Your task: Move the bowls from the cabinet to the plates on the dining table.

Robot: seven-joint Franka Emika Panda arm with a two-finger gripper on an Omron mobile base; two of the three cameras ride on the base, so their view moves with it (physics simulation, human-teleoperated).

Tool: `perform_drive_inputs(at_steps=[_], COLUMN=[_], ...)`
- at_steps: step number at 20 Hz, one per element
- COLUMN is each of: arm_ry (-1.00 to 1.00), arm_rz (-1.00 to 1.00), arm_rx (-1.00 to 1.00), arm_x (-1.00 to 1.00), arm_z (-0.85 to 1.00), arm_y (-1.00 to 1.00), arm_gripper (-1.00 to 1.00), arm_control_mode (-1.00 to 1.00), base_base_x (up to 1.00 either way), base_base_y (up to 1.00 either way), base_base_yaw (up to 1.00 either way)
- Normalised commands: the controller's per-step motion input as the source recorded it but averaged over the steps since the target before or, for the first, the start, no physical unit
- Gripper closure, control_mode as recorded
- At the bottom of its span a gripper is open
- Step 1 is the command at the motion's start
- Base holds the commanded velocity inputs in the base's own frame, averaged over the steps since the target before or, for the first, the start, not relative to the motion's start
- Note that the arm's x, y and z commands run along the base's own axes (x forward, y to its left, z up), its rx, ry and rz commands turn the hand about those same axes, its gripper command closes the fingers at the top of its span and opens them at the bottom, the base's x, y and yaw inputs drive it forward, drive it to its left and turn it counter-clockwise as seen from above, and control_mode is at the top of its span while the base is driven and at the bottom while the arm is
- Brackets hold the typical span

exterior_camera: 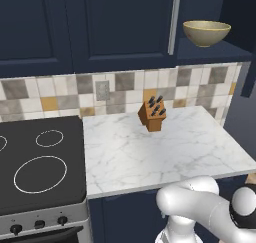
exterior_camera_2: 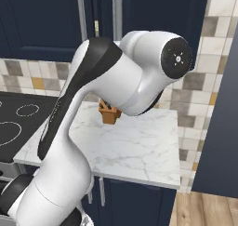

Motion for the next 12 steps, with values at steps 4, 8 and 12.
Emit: perform_drive_inputs(at_steps=[4, 8, 12], arm_ry=[-0.01, -0.04, -0.05], arm_rz=[0.00, 0.00, 0.00], arm_rx=[0.00, 0.00, 0.00], arm_x=[-0.14, -0.18, -0.15], arm_z=[-0.08, -0.10, -0.12], arm_y=[-0.49, -0.52, -0.55], arm_gripper=[1.00, 1.00, 1.00], arm_control_mode=[-1.00, -1.00, -1.00], base_base_x=[0.00, 0.00, 0.00], base_base_y=[0.00, 0.00, 0.00], base_base_yaw=[0.00, 0.00, 0.00])
